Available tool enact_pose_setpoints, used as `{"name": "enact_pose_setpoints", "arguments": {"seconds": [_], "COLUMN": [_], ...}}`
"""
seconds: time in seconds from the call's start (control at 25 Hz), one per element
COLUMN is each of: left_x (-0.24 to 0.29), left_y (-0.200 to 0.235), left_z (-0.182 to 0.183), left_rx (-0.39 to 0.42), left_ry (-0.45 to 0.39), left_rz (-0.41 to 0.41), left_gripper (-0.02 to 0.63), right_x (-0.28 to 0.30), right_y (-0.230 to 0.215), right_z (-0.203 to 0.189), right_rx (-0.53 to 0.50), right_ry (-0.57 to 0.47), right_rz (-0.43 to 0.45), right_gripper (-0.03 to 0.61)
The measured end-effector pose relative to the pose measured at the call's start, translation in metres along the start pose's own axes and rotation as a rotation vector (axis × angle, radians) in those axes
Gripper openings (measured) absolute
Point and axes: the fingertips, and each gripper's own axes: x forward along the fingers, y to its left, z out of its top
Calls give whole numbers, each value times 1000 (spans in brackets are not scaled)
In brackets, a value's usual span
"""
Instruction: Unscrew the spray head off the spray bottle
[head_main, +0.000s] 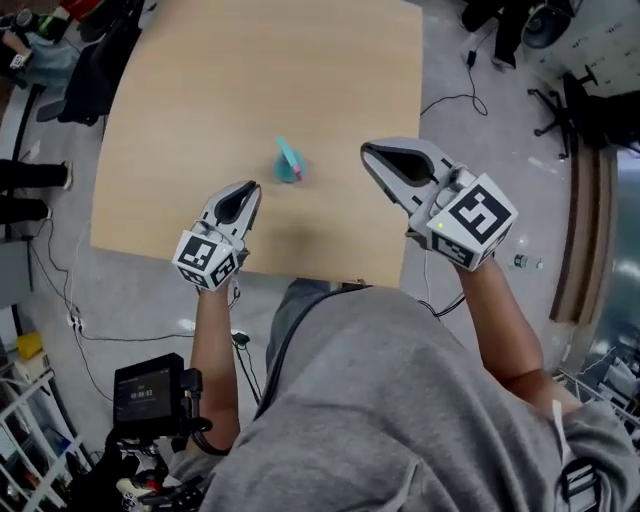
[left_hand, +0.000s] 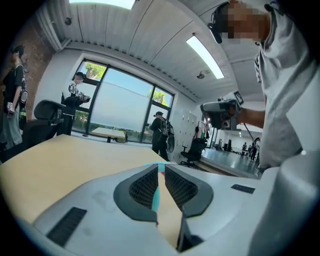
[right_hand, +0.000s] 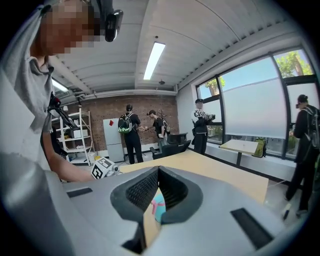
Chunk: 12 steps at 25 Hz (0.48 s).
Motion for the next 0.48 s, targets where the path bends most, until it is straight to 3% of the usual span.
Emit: {"name": "enact_pose_setpoints", "arguments": {"seconds": [0.12,0.2,0.32,0.36,0.48], "left_x": [13,23,46,60,74], "left_y": [15,6,3,2,-11], "left_z": [-42,-57,-67,-67,-88], "left_rx": [30,116,256,280,296], "left_ry": [72,119,167,169,203], "left_rz": [-6,-33,-69,-78,-117], "left_gripper": [165,288,415,454,482], "right_x": [12,-1,-18,-22,-16], "right_y": [-4,-4,-6,-9,-3], "right_z": [-5,-4,-2,0,0], "right_rx": [13,32,42,35,24], "right_ry": [46,72,67,67,88], "right_rz": [4,-9,-61,-77,-77], "right_gripper": [5,5,5,5,5]}}
